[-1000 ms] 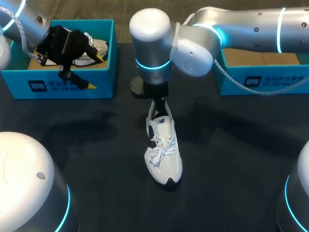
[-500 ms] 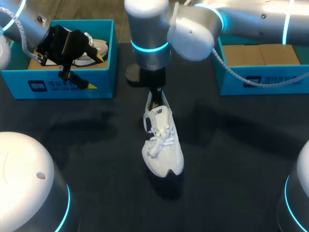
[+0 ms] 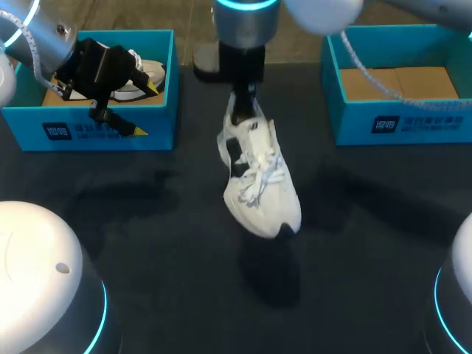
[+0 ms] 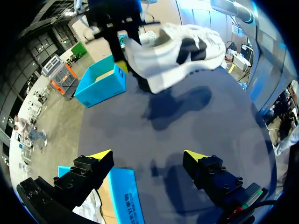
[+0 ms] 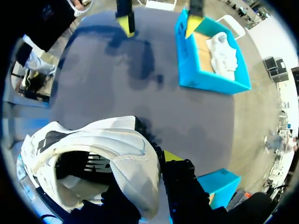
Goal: Take the shoe out of the shoebox, open the shoe tongue, remove and reinsert the insole, then place the shoe into the shoebox
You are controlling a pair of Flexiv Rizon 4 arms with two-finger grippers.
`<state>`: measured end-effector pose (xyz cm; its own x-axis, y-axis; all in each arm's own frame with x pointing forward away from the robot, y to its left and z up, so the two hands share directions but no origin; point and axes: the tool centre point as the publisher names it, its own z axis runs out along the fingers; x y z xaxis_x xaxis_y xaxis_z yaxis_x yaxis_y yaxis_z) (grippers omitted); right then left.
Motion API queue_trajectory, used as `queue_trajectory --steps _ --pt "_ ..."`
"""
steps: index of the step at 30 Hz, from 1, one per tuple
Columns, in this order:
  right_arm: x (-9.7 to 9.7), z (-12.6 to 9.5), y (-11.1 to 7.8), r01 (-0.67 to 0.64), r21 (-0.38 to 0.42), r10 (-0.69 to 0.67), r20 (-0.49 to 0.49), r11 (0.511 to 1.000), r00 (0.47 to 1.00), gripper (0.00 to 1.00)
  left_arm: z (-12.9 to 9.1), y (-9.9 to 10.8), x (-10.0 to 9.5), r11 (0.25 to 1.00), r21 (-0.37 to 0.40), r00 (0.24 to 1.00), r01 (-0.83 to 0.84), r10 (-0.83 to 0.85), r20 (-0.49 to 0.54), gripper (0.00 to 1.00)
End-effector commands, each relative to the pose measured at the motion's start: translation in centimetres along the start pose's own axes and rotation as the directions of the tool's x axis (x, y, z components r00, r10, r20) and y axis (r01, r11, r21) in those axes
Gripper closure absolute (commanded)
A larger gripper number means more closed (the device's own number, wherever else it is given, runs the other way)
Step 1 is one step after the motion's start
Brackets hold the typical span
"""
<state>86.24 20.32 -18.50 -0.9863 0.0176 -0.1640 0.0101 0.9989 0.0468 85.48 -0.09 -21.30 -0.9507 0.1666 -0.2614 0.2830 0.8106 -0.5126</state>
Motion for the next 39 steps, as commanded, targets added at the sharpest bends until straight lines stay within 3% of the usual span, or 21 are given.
queue_trajectory --steps 1,21,25,39 --pt "0.1 -3.6 -0.7 -0.016 0.006 0.016 0.020 1.000 1.000 1.00 -0.1 0.0 0.1 1.000 -0.003 1.000 0.000 0.000 -0.001 0.00" --pt "0.1 -3.6 -0.7 -0.016 0.006 0.016 0.020 1.000 1.000 1.00 -0.1 0.0 0.1 1.000 -0.003 1.000 0.000 0.000 -0.001 0.00" --pt "-1.9 -3.7 -3.0 -0.040 -0.004 0.040 0.027 0.999 0.999 1.00 -0.1 0.0 0.1 1.000 -0.003 1.000 0.000 0.000 -0.001 0.00" --pt "-10.3 -2.2 -14.9 -0.005 0.017 0.004 0.024 1.000 1.000 1.00 -0.1 0.0 0.1 1.000 -0.003 1.000 0.000 0.000 -0.001 0.00"
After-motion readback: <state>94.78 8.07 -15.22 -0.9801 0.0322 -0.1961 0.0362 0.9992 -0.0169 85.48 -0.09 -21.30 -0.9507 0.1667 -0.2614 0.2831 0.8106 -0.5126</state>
